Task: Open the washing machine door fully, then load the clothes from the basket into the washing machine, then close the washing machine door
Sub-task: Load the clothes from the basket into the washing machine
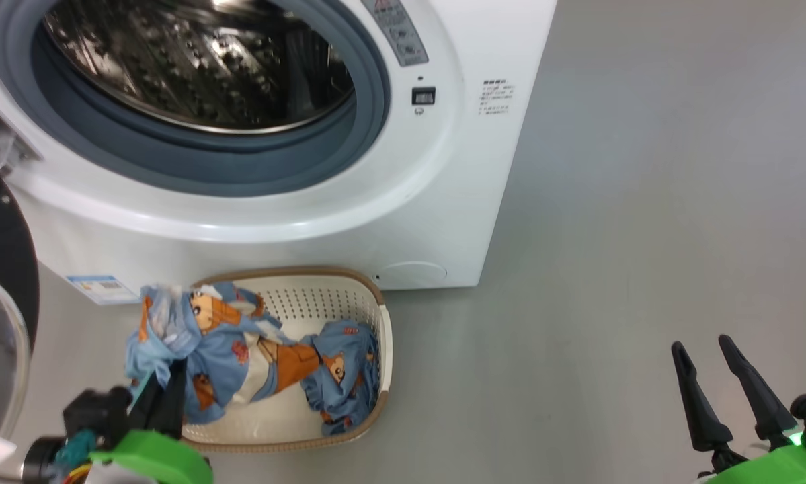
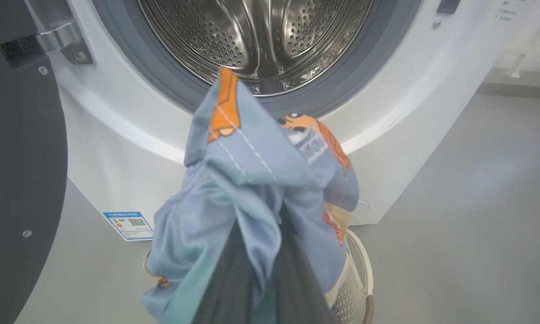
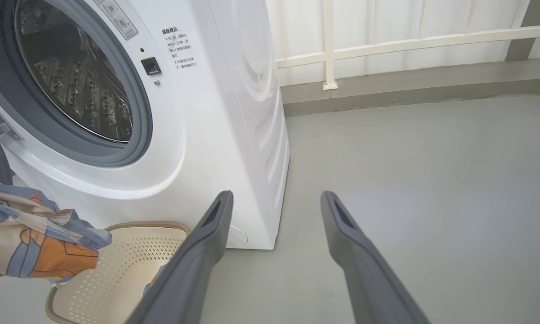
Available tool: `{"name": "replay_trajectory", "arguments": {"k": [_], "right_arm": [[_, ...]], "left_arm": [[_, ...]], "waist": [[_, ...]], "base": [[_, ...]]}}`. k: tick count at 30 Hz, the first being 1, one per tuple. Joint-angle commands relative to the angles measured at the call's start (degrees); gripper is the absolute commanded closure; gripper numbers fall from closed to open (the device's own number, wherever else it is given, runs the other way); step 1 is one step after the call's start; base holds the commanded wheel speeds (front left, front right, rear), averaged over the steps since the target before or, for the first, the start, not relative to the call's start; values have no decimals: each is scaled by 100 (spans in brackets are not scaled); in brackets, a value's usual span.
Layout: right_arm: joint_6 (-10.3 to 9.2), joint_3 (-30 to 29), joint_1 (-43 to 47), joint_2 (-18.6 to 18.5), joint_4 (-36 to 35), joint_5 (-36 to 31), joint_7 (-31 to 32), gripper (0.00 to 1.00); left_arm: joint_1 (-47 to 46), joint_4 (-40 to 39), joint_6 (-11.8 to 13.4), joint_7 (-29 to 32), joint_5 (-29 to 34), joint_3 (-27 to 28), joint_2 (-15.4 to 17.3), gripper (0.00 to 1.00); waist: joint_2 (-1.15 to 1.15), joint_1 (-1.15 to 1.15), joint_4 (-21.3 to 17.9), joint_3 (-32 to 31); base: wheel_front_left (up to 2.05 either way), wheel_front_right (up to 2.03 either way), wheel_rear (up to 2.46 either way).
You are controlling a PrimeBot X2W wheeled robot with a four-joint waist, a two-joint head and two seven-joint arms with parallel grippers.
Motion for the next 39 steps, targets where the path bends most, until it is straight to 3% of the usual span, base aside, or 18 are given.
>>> {"name": "replay_trajectory", "arguments": {"k": [1, 13, 22, 33, 39], "right_arm": [[35, 28, 105, -73, -136, -50, -28, 0], [35, -258, 460, -10, -222, -59, -28, 0], [35, -313, 430, 50, -255, -61, -28, 0], [35, -263, 63, 79, -339, -17, -28, 0], [35, -239, -290, 81, -388, 34, -28, 0]], "left_arm": [[157, -355, -28, -62, 24, 253, 64, 100], [1298, -1909, 103, -62, 168, 389, -88, 100], [1379, -2213, 227, -62, 16, 272, -123, 100], [160, -2195, 148, -62, -162, 345, -128, 100], [-1438, -1886, 53, -62, 6, 521, 156, 100]], "waist": [[0, 1, -9, -252], [0, 1, 16, -388], [0, 1, 58, -243], [0, 1, -2, 381], [0, 1, -123, 970]], "base": [[0, 0, 0], [0, 0, 0], [0, 0, 0], [0, 0, 0], [0, 0, 0]]}}
